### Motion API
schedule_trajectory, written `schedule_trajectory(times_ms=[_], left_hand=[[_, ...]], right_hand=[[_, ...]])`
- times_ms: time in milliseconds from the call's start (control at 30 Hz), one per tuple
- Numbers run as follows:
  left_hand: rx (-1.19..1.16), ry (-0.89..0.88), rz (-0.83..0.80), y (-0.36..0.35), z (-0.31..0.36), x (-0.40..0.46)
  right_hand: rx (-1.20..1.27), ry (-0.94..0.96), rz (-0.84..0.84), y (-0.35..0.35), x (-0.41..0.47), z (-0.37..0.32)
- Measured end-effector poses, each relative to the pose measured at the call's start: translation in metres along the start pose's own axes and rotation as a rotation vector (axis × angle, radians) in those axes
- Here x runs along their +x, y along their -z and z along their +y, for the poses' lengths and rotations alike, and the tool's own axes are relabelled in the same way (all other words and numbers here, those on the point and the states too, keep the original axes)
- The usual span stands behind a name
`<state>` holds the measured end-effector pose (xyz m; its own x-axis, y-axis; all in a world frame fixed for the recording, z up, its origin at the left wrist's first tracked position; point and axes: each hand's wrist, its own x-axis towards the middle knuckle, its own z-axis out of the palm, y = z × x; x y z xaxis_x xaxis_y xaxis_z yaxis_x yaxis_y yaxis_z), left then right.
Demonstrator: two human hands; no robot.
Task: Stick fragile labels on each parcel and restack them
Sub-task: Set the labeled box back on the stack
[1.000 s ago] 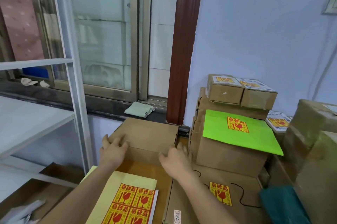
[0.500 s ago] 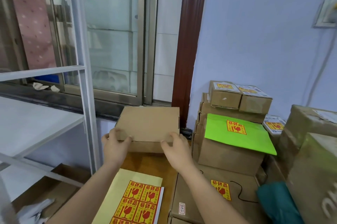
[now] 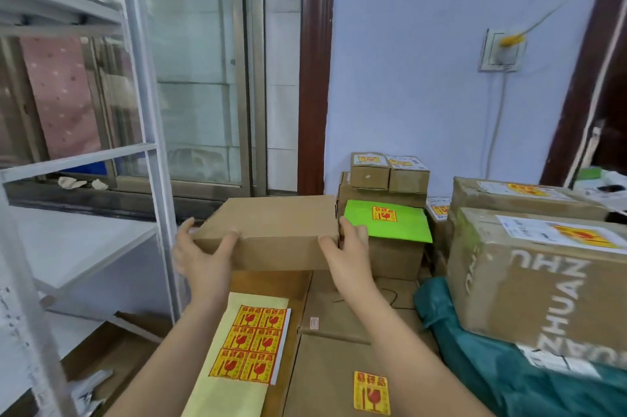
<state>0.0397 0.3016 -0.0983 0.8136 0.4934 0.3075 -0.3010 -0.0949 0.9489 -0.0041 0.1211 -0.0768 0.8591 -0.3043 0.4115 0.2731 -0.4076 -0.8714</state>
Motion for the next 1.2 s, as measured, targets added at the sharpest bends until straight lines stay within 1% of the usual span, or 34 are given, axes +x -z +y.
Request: schedule_trajectory(times_ms=[100, 200, 333, 500, 700, 900, 1033, 1200], left_hand=[[-0.057, 0.030, 0.032, 0.006, 0.013, -0.030], [-0.073, 0.014, 0.019, 0.013, 0.023, -0.059], [-0.078, -0.008, 0.014, 0.024, 0.033, -0.092], [-0.132, -0.015, 0.027, 0.036, 0.042, -0.120], [-0.109, -0.034, 0.020, 0.043, 0.037, -0.146], [-0.079, 0.031, 0.013, 0.046, 0.023, -0.174], [-0.014, 0.076, -0.011, 0.040, 0.016, -0.182], [0.028, 0.088, -0.058, 0.028, 0.004, -0.177]], right_hand=[[0.072, -0.049, -0.007, 0.023, -0.022, -0.010], [0.158, -0.068, 0.000, 0.049, -0.044, -0.019], [0.159, -0.083, 0.000, 0.075, -0.070, -0.034], [0.155, -0.086, -0.012, 0.092, -0.093, -0.040], [0.157, -0.112, 0.011, 0.110, -0.117, -0.025], [0.143, -0.121, 0.055, 0.117, -0.144, 0.005], [0.107, -0.158, 0.082, 0.119, -0.148, 0.019], [0.037, -0.200, 0.073, 0.116, -0.138, 0.029]])
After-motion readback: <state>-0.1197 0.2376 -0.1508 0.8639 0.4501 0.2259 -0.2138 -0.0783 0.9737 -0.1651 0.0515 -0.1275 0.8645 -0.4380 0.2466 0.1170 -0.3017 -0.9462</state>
